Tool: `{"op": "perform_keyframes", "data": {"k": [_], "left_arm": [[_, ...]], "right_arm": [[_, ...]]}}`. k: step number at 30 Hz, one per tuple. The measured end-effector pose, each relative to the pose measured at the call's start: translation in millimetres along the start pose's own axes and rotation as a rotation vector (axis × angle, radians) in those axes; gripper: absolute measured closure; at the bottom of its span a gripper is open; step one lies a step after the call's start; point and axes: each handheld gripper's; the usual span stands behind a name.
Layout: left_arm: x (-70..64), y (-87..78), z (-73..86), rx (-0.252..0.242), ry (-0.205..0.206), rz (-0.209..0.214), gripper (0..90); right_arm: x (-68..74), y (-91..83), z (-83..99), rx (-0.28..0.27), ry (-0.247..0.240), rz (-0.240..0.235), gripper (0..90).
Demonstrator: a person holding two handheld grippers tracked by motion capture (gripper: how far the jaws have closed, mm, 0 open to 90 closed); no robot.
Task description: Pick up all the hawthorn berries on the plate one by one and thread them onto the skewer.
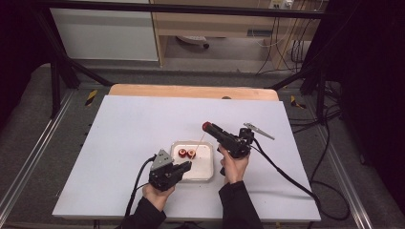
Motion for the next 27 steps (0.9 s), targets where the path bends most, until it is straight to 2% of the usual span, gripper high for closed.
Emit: {"op": "perform_keyframes", "data": {"k": [5,27], "left_arm": [[0.1,-1.1,-0.2,-0.017,0.0,-0.002,88.4],[-0.7,-1.1,0.1,-0.016,0.002,0.002,88.4]], "right_arm": [[0.5,-0.5,0.4,-0.003,-0.001,-0.006,61.9],[0.5,-0.1,2.0,0.0,0.0,-0.011,62.0]]}}
Point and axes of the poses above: each handheld gripper's, and its own axes: y roughly forward along the jaws, z roughly out of its underside, x roughly to its left, and after that the axes turned 2 degrees about z, right-handed
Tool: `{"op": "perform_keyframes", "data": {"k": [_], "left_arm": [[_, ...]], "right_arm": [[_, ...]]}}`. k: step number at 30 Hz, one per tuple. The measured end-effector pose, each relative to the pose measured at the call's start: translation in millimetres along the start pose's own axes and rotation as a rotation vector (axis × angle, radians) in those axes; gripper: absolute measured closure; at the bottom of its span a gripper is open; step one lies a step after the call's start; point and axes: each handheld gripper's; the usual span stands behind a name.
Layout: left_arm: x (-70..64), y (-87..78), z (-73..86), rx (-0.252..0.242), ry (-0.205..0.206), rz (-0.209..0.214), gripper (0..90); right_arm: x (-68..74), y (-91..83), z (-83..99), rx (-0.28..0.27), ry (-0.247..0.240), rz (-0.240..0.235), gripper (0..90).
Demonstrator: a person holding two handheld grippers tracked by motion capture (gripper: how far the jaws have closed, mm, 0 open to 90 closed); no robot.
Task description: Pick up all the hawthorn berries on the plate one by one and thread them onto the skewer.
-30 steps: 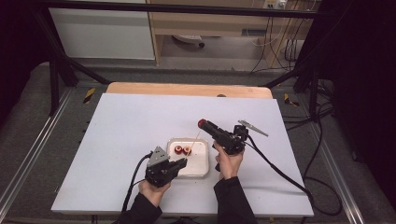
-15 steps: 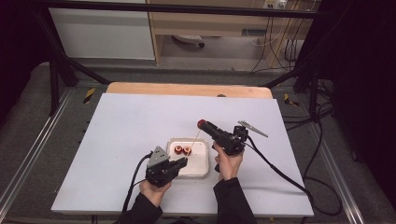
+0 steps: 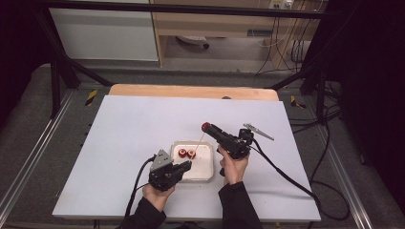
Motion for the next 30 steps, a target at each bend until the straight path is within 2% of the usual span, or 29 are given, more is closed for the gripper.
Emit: {"op": "perform_keyframes", "data": {"k": [14,22,27,30], "left_arm": [[-0.7,0.5,-2.6,-0.004,-0.014,-0.011,88.5],[-0.9,1.9,-2.5,0.007,-0.015,-0.015,88.6],[-0.8,1.7,-3.0,0.007,-0.01,-0.017,88.6],[-1.5,0.9,-5.4,-0.008,-0.009,-0.02,88.6]], "right_arm": [[1.0,1.4,6.7,0.019,-0.001,-0.007,62.1],[3.3,0.1,14.1,0.026,-0.038,-0.003,62.1],[4.6,-0.5,17.4,0.033,-0.043,-0.004,62.3],[4.2,0.6,21.4,0.063,-0.031,-0.01,62.3]]}}
Point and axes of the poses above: each handheld gripper's, and its own axes: y roughly forward along the jaws, z roughly out of its underside, x roughly to its left, and after that the axes turned 2 degrees about z, right-handed
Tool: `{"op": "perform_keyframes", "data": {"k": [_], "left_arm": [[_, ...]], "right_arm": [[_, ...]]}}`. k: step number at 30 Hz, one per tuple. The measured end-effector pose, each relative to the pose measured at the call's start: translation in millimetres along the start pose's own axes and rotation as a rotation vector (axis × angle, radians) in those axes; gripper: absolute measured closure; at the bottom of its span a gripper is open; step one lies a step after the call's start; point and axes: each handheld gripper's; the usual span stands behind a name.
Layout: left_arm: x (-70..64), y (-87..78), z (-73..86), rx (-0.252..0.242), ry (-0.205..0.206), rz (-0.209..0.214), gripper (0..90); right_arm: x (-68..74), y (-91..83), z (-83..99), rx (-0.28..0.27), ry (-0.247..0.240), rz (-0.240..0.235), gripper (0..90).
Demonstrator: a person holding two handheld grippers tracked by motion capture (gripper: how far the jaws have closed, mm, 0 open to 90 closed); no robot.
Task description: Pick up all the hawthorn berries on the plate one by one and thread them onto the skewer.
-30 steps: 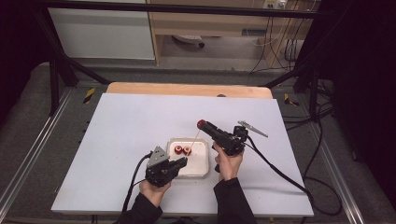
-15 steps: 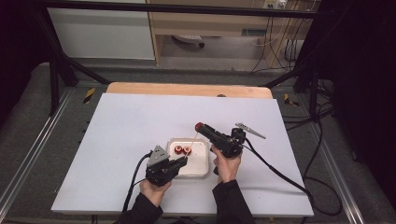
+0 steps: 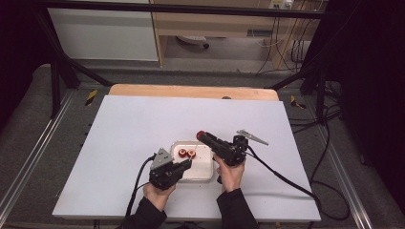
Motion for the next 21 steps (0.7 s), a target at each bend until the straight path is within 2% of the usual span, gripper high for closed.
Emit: {"op": "perform_keyframes", "data": {"k": [8,21], "left_arm": [[2.9,4.0,-4.7,-0.004,-0.014,-0.001,88.5],[6.3,10.9,-9.5,0.014,-0.011,-0.001,88.5]], "right_arm": [[1.6,2.7,14.8,0.046,0.014,-0.016,62.4],[3.6,2.9,31.5,0.098,-0.017,-0.01,62.3]]}}
Point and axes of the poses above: each handheld gripper's, and its own axes: y roughly forward along the jaws, z roughly out of its underside, x roughly to its left, and after that the axes turned 2 degrees about z, right-handed
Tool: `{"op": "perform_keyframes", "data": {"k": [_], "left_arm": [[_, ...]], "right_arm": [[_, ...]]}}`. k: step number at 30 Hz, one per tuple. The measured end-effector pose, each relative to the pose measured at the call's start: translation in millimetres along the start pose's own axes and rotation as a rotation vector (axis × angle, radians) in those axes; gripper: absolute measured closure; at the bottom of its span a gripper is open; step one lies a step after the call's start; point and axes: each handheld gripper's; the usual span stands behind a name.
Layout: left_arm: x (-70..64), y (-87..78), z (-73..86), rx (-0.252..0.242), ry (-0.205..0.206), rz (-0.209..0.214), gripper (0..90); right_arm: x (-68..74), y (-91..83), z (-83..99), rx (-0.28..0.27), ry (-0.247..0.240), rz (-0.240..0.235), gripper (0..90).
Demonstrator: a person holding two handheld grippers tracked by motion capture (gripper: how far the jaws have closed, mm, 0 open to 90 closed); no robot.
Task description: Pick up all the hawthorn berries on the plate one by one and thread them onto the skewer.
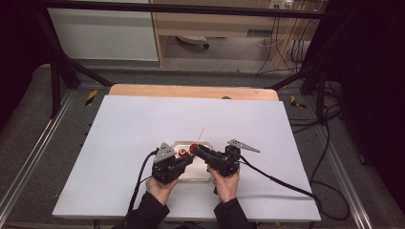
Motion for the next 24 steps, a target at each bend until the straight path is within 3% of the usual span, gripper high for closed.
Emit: {"op": "perform_keyframes", "data": {"k": [8,10,11,16,20,22,23,24], "left_arm": [[2.8,-1.4,2.0,0.012,0.014,0.016,88.3],[4.7,-4.5,3.0,0.015,0.022,0.016,88.4],[6.2,-7.2,4.0,0.015,0.027,0.017,88.4],[18.7,-24.0,10.4,0.026,0.036,0.004,88.4],[29.8,-37.4,18.4,0.046,0.043,-0.011,88.4],[34.9,-44.4,22.5,0.058,0.05,-0.021,88.4],[37.4,-47.7,24.6,0.066,0.051,-0.023,88.4],[40.1,-51.0,26.9,0.074,0.052,-0.026,88.4]], "right_arm": [[-0.6,-0.2,0.6,0.036,-0.008,0.0,60.7],[-0.9,-1.4,-1.0,0.046,-0.026,0.001,55.5],[-0.4,-4.7,-3.7,0.05,-0.066,0.02,50.6],[-1.7,-11.4,-9.6,0.095,-0.134,0.061,42.6],[-5.8,-14.0,-15.9,0.161,-0.195,0.098,32.8],[-9.1,-14.6,-19.0,0.219,-0.219,0.11,28.4],[-11.3,-15.3,-20.6,0.258,-0.248,0.138,24.4],[-11.3,-15.3,-20.6,0.258,-0.248,0.138,24.4]]}}
Point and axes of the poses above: each handheld gripper's, and its own axes: y roughly forward along the jaws, z roughly out of its underside, x roughly to its left, and after that the axes turned 2 degrees about z, right-handed
